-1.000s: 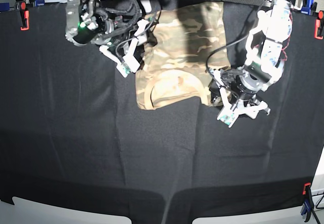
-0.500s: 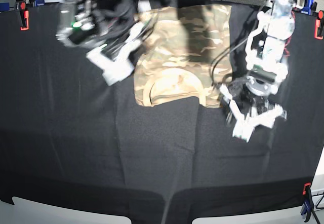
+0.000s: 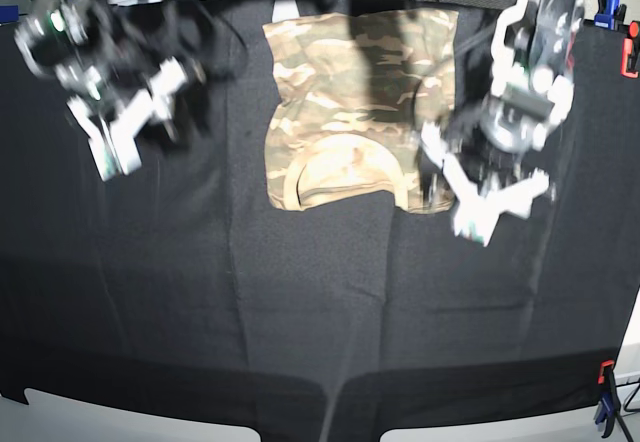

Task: Layout the t-shirt on the table in an organized manner, then fold the t-shirt properly

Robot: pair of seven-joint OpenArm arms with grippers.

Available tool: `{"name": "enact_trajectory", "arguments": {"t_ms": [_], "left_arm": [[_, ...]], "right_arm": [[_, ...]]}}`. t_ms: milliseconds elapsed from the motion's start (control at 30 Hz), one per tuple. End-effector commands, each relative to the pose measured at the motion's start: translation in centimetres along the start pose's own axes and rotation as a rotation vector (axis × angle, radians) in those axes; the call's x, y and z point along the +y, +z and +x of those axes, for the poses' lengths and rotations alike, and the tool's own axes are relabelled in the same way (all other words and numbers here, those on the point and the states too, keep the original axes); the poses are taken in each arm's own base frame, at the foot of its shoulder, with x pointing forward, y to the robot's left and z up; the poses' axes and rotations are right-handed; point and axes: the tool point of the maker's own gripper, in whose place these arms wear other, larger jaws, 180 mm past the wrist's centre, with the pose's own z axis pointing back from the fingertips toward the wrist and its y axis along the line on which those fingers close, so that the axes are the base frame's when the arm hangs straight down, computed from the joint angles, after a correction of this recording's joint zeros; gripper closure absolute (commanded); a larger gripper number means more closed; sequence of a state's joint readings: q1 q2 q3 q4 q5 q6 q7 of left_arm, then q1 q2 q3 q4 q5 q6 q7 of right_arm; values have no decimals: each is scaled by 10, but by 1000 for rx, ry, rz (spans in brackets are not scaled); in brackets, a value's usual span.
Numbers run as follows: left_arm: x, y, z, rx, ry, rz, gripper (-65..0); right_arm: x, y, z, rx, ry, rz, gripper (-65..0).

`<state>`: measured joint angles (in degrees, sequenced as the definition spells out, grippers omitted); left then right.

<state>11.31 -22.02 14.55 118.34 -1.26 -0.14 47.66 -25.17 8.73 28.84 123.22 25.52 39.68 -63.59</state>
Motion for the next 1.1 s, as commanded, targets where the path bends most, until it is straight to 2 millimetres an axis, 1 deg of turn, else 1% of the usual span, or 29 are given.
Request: {"name": "enact_trajectory", "arguments": {"t_ms": [0, 100, 200, 300, 367, 467, 600, 633, 667, 700, 733, 833, 867, 900, 933, 967, 1000, 1067], "left_arm": [[10, 8, 11, -48, -33, 22, -361], [23, 27, -1, -25, -38, 38, -361], [37, 50, -18, 24, -48, 76, -361], [49, 73, -38, 78, -15, 113, -361], [54, 88, -54, 128, 17, 121, -361], [60, 112, -84, 230, 22, 149, -361], [61, 146, -128, 392, 20, 158, -361], [57, 155, -140, 434, 21, 147, -361], [49, 163, -150, 471, 32, 118, -361], [36, 171, -159, 506, 37, 63, -361], [18, 180, -167, 537, 44, -25, -361], [-31, 206, -181, 597, 101, -273, -361], [-42, 212, -186, 600, 118, -328, -361], [-49, 216, -193, 602, 129, -363, -361], [-54, 218, -204, 614, 147, -380, -361], [-58, 219, -220, 637, 164, -389, -361], [-62, 219, -238, 662, 183, -402, -361], [-73, 218, -275, 711, 208, -443, -361]], "right_arm": [[-4, 10, 5, -22, 30, -16, -216], [-5, 23, -16, 29, 30, -18, -216], [4, 36, -38, 99, 43, 2, -216], [14, 52, -61, 190, 76, 21, -216], [23, 63, -72, 235, 93, 37, -216], [38, 80, -89, 297, 106, 68, -216], [57, 105, -129, 435, 80, 132, -216], [62, 113, -138, 468, 73, 147, -216], [67, 120, -147, 502, 66, 163, -216], [71, 126, -153, 528, 60, 175, -216], [74, 132, -158, 545, 54, 187, -216], [81, 137, -160, 533, 39, 206, -216], [82, 135, -157, 513, 36, 208, -216], [83, 133, -162, 511, 16, 214, -216], [83, 131, -170, 517, -8, 220, -216], [84, 126, -181, 528, -39, 234, -216], [87, 122, -194, 548, -68, 255, -216], [94, 110, -226, 612, -118, 306, -216]]}}
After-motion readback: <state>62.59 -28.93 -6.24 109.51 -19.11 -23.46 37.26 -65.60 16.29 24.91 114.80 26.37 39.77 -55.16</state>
